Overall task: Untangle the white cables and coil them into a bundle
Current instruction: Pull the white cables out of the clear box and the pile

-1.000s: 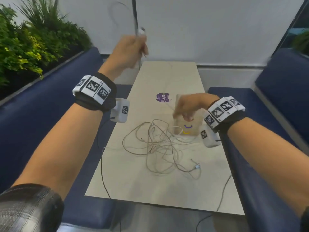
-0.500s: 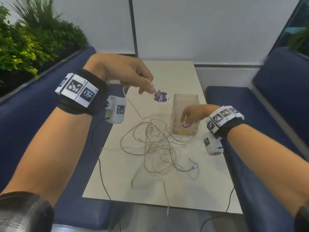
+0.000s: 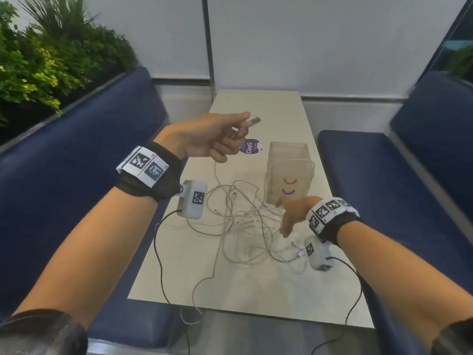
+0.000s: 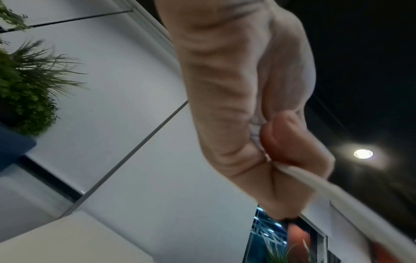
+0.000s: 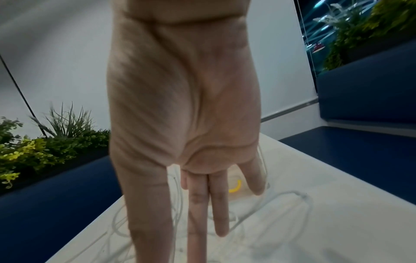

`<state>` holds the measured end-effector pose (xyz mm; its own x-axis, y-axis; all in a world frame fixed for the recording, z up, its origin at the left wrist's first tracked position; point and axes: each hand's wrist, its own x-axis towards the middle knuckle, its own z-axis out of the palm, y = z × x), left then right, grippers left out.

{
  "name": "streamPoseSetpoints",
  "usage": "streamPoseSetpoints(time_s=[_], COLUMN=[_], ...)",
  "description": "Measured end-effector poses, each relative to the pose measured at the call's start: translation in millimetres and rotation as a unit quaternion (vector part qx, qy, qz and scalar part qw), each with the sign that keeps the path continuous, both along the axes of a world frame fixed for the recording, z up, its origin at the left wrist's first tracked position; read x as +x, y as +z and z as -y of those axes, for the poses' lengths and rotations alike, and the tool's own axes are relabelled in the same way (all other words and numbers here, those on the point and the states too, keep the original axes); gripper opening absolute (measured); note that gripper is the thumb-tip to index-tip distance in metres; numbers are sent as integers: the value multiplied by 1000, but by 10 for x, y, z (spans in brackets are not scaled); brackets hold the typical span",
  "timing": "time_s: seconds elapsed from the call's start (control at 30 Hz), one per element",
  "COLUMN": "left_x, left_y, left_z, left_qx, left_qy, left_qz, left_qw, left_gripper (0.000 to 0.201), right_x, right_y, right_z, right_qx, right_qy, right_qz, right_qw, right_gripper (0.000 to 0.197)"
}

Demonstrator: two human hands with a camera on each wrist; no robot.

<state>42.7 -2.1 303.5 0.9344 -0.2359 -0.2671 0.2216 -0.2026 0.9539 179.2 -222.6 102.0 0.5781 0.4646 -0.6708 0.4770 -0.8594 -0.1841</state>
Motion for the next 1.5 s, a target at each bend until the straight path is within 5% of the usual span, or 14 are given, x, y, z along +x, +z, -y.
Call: streamPoseSetpoints(time_s=[0.23,0.37,0.73,0.87,0.97,1.17,1.3,1.5], left_x=[97,139,245,222,218,228,236,246], left_y=[-240,-277,-455,-514,-608,-853,-846,-817], left_z=[108,132,109,145,221,385,437,424], left_qx=[15,-2,5,47,80,129,60,137], left_qy=[59,87,125,121,103,70,112,158], left_qz=[32,40,30,46,70,114,141,159], left_qw=[998,995,992,990,989,983,982,965], left_gripper=[41,42,40,40,34,17,15,39], right_x=[-262,-509,-1082,-938,-759,-467,-405,-317], right_y=[65,27,-372,-201,228,1194,1531,1503], right_z=[63,74,-245,-261,-307,-439,-398,-277], right_qx=[-12,-96,-44,-48,22,137,257,398], right_qy=[-51,46,159,138,53,-3,-15,-103], right_qz=[-125,-162,-269,-304,-318,-202,-191,-135], right_qw=[991,981,949,941,946,970,947,901], right_gripper=[75,58,35,20,15,15,16,13])
